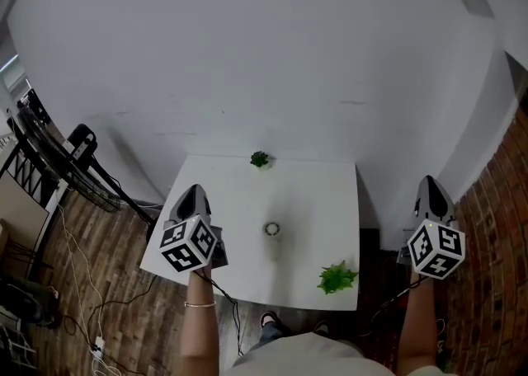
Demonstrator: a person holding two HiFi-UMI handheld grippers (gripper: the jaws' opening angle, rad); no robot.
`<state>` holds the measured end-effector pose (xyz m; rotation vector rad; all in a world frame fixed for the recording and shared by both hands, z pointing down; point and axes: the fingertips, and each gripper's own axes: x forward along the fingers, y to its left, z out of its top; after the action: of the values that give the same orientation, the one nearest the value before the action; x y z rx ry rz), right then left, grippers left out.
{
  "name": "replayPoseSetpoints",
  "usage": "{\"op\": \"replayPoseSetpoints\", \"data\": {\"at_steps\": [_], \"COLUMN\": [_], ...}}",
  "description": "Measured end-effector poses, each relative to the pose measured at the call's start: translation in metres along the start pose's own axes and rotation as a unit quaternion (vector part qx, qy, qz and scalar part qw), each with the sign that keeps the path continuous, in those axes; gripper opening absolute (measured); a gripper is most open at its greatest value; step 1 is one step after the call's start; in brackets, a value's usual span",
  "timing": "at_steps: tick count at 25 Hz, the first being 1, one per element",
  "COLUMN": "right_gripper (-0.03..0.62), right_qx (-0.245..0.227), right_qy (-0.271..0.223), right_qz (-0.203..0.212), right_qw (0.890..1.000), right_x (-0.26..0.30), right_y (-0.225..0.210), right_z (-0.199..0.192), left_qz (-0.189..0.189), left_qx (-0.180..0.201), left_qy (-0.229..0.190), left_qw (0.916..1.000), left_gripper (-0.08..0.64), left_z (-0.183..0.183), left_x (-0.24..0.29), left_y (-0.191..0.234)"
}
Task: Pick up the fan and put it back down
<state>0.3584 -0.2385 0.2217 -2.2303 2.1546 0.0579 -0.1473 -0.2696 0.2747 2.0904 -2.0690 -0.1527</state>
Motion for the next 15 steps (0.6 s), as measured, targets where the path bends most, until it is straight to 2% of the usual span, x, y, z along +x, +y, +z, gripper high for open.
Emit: {"op": "replayPoseSetpoints", "data": {"at_steps": [4, 15], "right_gripper": [0.002, 0.002], "right_qx": [0.000, 0.003], "right_qy": [-0.001, 0.001], "right_qz": [-0.018, -0.019], "right_qw": [1.000, 1.000], "right_x": [-0.004, -0.001], "right_y": [-0.006, 0.000], "right_z": [-0.001, -0.003], "left_qz": [0.001, -0.008], "left_qx": [0.009, 0.013], "left_qy": [0.009, 0.013], "left_qw": [0.9999, 0.9998], "left_gripper": [0.012, 0.012], "left_z": [-0.006, -0.004], "left_x": [-0.001, 0.010], "left_y": [0.000, 0.002]}}
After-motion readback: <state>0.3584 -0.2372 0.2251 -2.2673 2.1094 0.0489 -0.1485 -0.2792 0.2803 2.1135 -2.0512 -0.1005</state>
